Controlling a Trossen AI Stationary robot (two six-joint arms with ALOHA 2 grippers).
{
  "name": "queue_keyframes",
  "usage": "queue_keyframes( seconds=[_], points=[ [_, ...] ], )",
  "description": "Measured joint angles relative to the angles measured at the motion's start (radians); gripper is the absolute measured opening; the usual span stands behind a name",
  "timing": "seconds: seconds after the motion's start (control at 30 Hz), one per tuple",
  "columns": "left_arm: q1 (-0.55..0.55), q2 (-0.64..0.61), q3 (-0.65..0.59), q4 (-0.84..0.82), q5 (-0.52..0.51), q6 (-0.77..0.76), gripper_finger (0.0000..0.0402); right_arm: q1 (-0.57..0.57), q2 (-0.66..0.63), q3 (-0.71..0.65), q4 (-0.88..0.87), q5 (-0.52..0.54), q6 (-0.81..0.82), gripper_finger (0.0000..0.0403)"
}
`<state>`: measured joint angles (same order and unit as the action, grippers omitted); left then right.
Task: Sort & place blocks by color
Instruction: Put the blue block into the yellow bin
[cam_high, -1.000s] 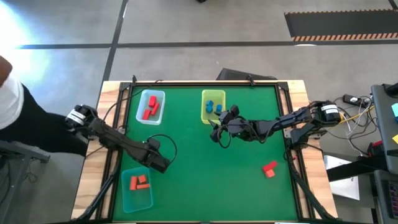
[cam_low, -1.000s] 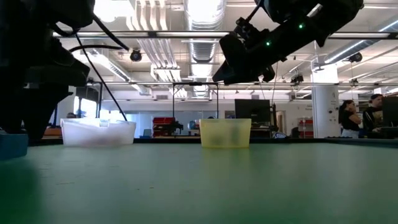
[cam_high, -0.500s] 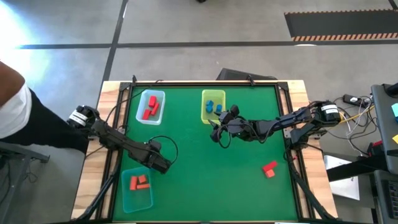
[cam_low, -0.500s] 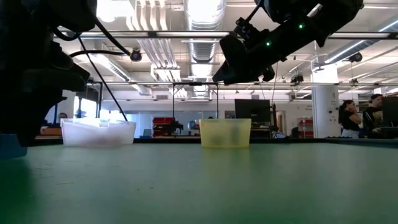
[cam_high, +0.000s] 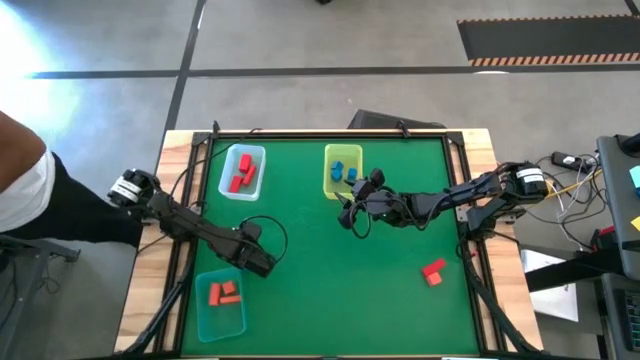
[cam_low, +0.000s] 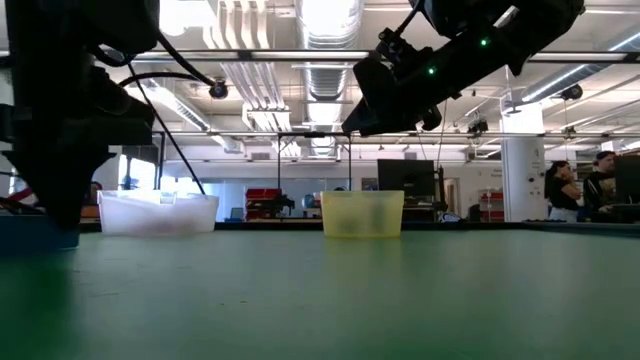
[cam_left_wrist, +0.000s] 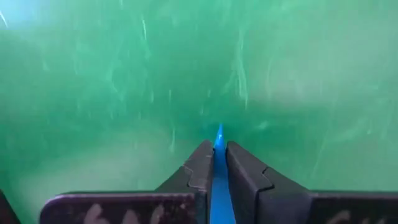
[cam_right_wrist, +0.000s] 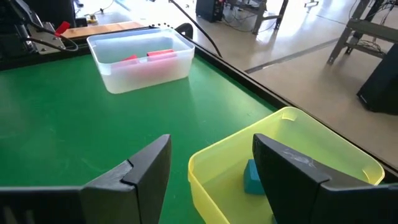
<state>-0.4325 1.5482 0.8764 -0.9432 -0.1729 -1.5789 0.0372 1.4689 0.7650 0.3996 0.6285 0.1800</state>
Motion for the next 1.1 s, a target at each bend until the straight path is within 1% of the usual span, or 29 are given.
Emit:
queue_keyframes(
  seconds=[0.07, 0.13, 0.27, 0.33, 0.37, 0.47, 0.53, 0.67, 0.73, 0.8, 0.87, 1.0, 1.1],
  points=[
    [0.005, -0.004, 0.007, 0.0, -0.057, 0.023, 0.001, 0.0, 0.0, 0.0, -0.002, 0.0, -0.001, 0.0215],
    [0.006, -0.013, 0.024, 0.001, -0.138, 0.05, 0.0012, 0.001, 0.0, 0.0, -0.008, 0.0, -0.001, 0.0215],
    [0.006, -0.054, 0.056, 0.041, -0.287, 0.148, 0.0013, 0.013, 0.0, 0.0, -0.046, -0.013, 0.006, 0.0215],
    [0.005, -0.076, 0.072, 0.1, -0.373, 0.239, 0.0013, 0.026, 0.004, 0.0, -0.056, -0.064, 0.009, 0.0215],
    [0.005, -0.089, 0.077, 0.146, -0.417, 0.305, 0.0013, 0.033, 0.006, -0.001, -0.05, -0.108, 0.004, 0.0215],
    [0.003, -0.131, 0.076, 0.357, -0.502, 0.549, 0.0013, 0.059, 0.023, -0.005, -0.012, -0.255, 0.003, 0.0215],
    [0.002, -0.149, 0.066, 0.511, -0.52, 0.715, 0.0013, 0.077, 0.029, -0.013, 0.039, -0.339, 0.0, 0.0217],
    [0.002, -0.162, 0.053, 0.767, -0.518, 1.016, 0.0013, 0.109, 0.033, -0.015, 0.198, -0.53, -0.033, 0.0235],
    [0.002, -0.165, 0.052, 0.859, -0.513, 1.134, 0.0013, 0.123, 0.034, -0.015, 0.247, -0.585, -0.044, 0.0249],
    [0.002, -0.167, 0.052, 0.955, -0.487, 1.221, 0.0013, 0.135, 0.034, -0.015, 0.276, -0.603, -0.053, 0.0262],
    [0.002, -0.168, 0.052, 1.014, -0.484, 1.285, 0.0013, 0.144, 0.034, -0.015, 0.287, -0.604, -0.067, 0.0274],
    [0.003, -0.165, 0.052, 1.105, -0.48, 1.35, 0.0013, 0.16, 0.035, -0.008, 0.296, -0.61, -0.104, 0.0292],
    [0.005, -0.152, 0.052, 1.122, -0.479, 1.361, 0.0013, 0.165, 0.035, -0.007, 0.347, -0.611, -0.12, 0.0298]
  ],
)
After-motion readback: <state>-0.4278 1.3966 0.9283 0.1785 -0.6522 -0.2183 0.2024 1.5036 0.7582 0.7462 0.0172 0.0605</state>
